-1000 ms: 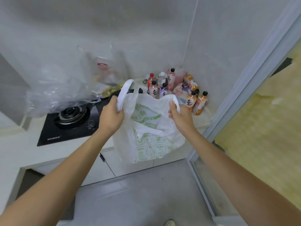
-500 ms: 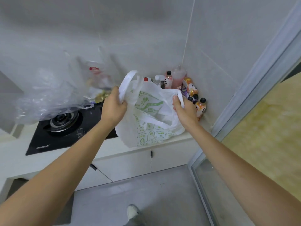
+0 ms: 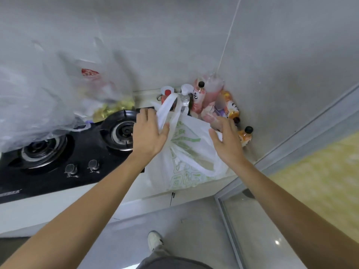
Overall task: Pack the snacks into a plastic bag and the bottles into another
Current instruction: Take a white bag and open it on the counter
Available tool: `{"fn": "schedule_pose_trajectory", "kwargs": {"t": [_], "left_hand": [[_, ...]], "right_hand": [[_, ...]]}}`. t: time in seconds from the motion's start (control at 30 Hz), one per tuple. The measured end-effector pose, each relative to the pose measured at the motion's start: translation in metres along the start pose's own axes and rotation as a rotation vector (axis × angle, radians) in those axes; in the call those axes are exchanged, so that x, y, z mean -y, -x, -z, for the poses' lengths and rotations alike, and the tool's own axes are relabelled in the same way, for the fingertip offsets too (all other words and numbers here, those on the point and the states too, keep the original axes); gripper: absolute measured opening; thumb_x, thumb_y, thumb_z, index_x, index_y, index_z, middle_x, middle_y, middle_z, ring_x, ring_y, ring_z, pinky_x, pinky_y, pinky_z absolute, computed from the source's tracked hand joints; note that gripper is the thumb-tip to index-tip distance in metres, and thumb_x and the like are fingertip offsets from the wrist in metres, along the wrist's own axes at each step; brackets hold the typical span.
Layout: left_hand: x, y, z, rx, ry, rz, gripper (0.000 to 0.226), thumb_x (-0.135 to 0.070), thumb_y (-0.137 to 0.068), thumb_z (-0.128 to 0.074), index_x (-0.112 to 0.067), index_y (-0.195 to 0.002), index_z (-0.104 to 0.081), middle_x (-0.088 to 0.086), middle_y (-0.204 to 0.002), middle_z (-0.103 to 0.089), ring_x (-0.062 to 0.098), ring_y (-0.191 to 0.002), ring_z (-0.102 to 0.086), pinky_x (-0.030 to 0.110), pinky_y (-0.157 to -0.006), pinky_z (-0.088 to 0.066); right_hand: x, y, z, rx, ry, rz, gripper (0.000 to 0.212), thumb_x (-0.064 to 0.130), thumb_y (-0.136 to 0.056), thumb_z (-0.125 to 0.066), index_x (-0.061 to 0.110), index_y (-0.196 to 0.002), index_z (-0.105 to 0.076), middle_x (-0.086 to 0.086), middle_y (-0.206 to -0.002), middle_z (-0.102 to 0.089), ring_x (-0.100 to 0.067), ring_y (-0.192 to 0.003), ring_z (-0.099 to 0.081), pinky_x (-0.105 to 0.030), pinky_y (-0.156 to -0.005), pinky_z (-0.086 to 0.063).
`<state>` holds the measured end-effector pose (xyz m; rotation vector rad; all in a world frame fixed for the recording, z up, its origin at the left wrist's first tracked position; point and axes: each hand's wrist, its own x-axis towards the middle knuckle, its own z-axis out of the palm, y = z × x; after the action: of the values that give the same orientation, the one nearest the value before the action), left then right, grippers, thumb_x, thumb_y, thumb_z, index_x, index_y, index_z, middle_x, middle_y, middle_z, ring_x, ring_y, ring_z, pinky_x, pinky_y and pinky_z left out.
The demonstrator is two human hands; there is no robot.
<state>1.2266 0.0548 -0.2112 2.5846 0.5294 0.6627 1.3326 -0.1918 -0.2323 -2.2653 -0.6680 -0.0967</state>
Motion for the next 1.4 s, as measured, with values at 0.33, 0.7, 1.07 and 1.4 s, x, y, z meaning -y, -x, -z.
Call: {"fn": "schedule_pose_trajectory", "kwargs": {"t": [0.33,0.7,1.07,1.4], "left_hand": [[-0.030,-0.061,-0.027,0.359,0.051,-0.474,0.084,-0.002,-0.087,-0.055,-0.024,-0.160,-0.018,0.012,-0.135,-0.054,0.034,-0.113,-0.056,0.046,-0.083,-0.051],[-0.016,-0.042,-0.061,0.750,-0.278,-0.312,0.047,-0.008,-0.084,-0.052,-0.025,-0.127,-0.063,0.003,-0.126,-0.067,0.028,-0.116,-0.059,0.039,-0.095,-0.039],[-0.028,-0.011,-0.095,0.759,-0.686,-0.061,0.057,-0.044,-0.109,-0.024,-0.013,-0.069,-0.050,0.007,-0.089,-0.069,0.029,-0.083,-0.061,0.035,-0.084,-0.040],[-0.006,0.011,-0.097,0.902,-0.747,-0.105,0.039,-0.052,-0.102,-0.045,-0.028,-0.131,-0.054,0.002,-0.107,-0.068,0.028,-0.101,-0.063,0.045,-0.099,-0.037]], "right_hand": [[-0.039,-0.037,-0.022,0.095,0.168,0.212,0.018,0.013,-0.101,-0.056,0.013,-0.117,-0.064,0.001,-0.118,-0.060,-0.022,-0.114,-0.053,-0.039,-0.093,-0.048],[-0.109,-0.039,-0.046,0.456,0.249,0.445,0.014,0.012,-0.094,-0.052,0.012,-0.095,-0.065,0.004,-0.103,-0.060,-0.020,-0.104,-0.055,-0.041,-0.080,-0.051],[-0.134,-0.042,-0.067,0.760,0.521,0.498,0.043,0.054,-0.091,-0.059,0.016,-0.107,-0.072,0.001,-0.121,-0.066,-0.025,-0.121,-0.053,-0.044,-0.094,-0.049],[-0.113,-0.058,-0.071,0.897,0.679,0.420,0.078,0.079,-0.076,-0.064,0.027,-0.133,-0.057,-0.003,-0.151,-0.040,-0.035,-0.142,-0.027,-0.051,-0.118,-0.023]]}}
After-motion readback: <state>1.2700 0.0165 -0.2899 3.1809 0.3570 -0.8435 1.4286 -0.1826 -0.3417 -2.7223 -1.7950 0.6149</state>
